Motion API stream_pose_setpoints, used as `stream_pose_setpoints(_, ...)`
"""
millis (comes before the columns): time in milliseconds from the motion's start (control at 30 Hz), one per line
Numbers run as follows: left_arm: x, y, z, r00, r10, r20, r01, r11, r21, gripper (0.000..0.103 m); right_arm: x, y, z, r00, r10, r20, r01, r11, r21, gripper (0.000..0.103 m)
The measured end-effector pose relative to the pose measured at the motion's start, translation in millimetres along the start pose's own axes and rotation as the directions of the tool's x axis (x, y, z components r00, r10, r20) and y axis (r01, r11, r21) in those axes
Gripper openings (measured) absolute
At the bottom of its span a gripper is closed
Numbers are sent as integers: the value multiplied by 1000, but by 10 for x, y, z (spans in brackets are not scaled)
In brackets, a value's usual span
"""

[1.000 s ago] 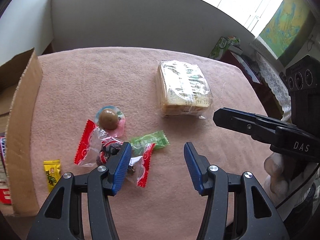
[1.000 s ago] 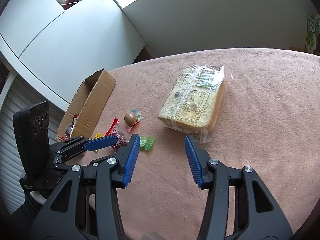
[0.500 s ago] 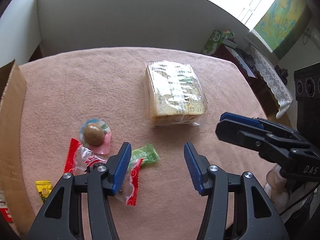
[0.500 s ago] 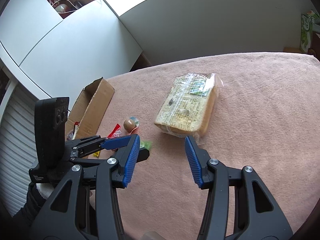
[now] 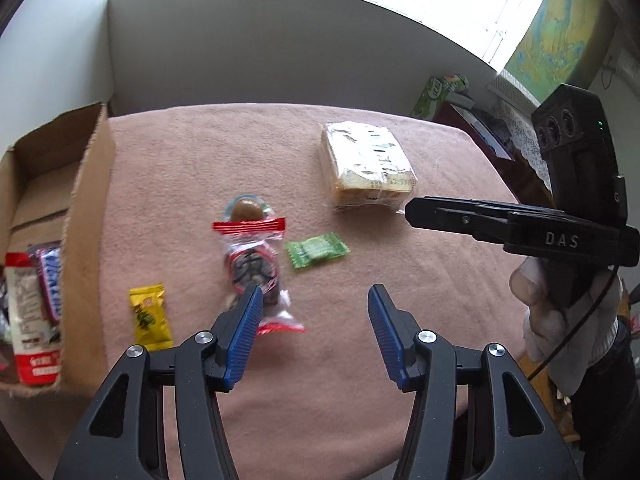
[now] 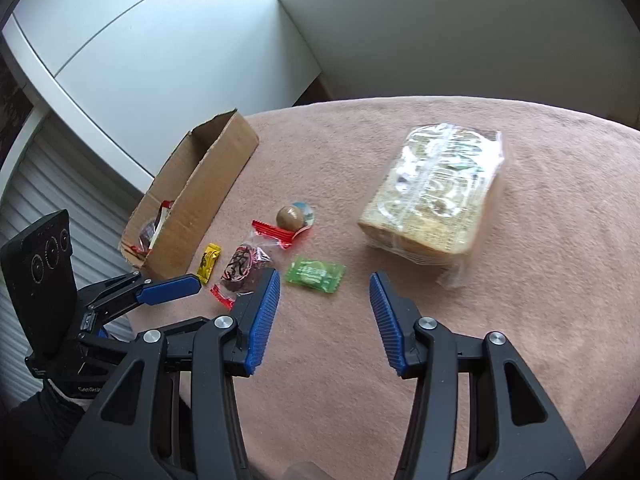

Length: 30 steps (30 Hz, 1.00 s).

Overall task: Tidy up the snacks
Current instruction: 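Move the left gripper to the red-wrapped dark candy while the right approaches the green wrapped candy, then grasp the red-wrapped dark candy with the left gripper while the right grasps the green wrapped candy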

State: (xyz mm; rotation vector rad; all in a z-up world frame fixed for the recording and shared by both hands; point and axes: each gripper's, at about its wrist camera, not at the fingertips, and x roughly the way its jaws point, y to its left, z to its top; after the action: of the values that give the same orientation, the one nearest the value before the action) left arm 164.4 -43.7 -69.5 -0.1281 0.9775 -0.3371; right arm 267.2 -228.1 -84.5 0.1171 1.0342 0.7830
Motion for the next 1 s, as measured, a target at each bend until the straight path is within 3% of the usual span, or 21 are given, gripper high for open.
stream_pose_setpoints(133,-48,123,-155,998,59,8,-59,998,-35,54,266,138,98,999,28,-36,-29,999,-27,50)
stream_pose_setpoints(367,52,113,-47,996,88,4,-88,996,-22,54,698,15,238,995,22,-98,-19,1000,22,50)
stream_pose_setpoints(567,167,70,2,995,102,-3,-101,995,11,54,675,9,90,982,109,-154,-104,994,39,50)
stream_pose_setpoints(900,383,49,102,990,144,-11,-143,989,40,54,717,315,18,980,-118,-161,91,982,-166,43)
stream_pose_setpoints(1000,448,69,114,989,148,-25,-147,988,44,54,731,332,32,973,-168,-158,138,973,-184,31)
